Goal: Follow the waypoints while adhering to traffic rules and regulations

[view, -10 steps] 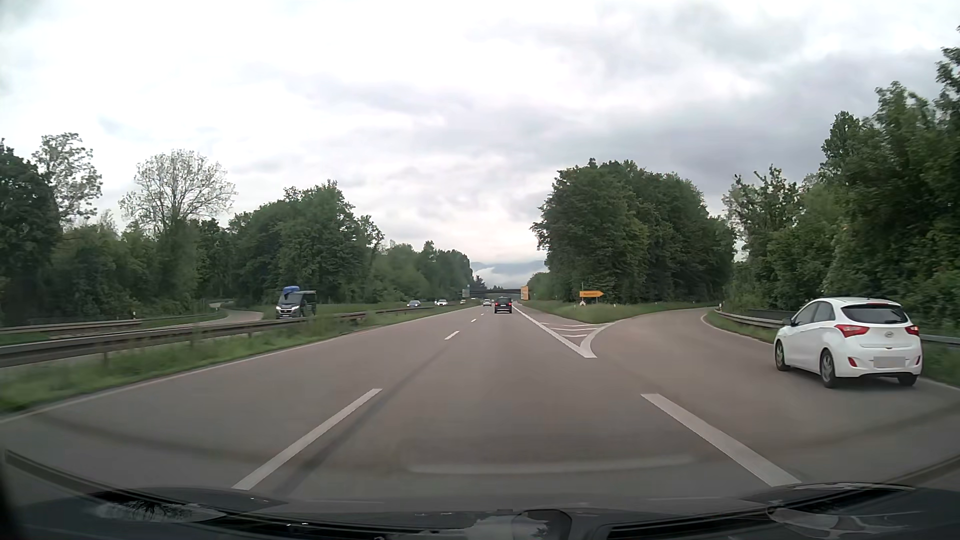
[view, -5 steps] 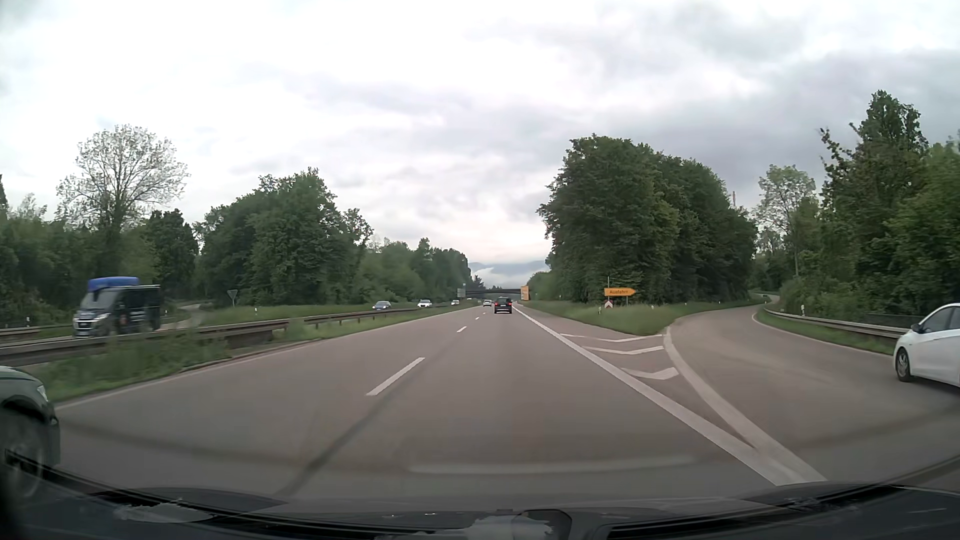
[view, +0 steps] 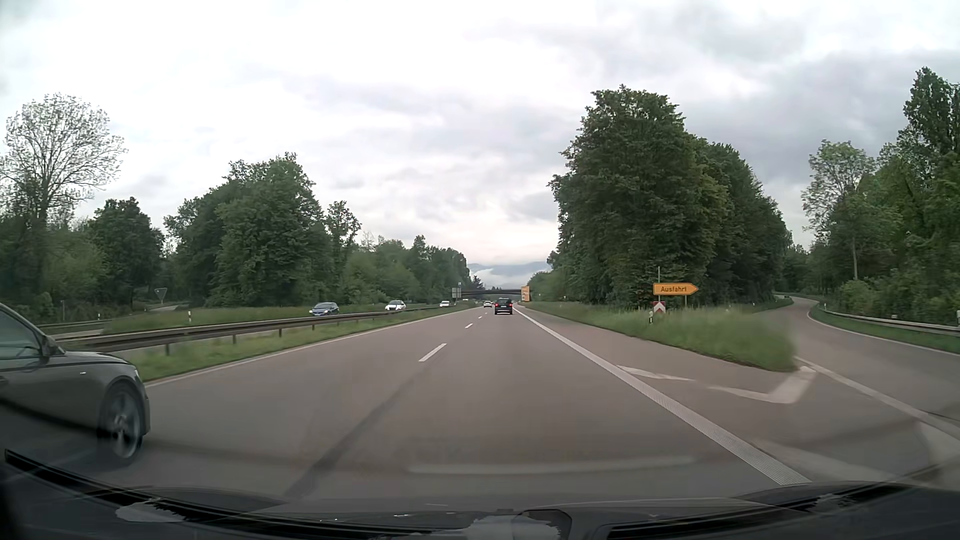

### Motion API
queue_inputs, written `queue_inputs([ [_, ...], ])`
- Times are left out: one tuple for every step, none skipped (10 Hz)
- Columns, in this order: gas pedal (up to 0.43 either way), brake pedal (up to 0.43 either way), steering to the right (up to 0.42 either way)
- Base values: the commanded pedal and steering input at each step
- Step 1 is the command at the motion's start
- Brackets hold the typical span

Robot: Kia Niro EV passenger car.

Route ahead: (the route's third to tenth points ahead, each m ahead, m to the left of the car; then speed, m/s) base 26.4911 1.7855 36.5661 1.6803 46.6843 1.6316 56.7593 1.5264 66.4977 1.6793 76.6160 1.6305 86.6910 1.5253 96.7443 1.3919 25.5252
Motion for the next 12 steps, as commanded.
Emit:
queue_inputs([
  [0.15,0.0,0.001],
  [0.15,0.0,0.001],
  [0.15,0.0,0.001],
  [0.15,0.0,0.001],
  [0.15,0.0,0.001],
  [0.15,0.0,0.001],
  [0.15,0.0,0.001],
  [0.15,0.0,0.001],
  [0.15,0.0,0.001],
  [0.15,0.0,0.001],
  [0.15,0.0,0.001],
  [0.15,0.0,0.001],
])
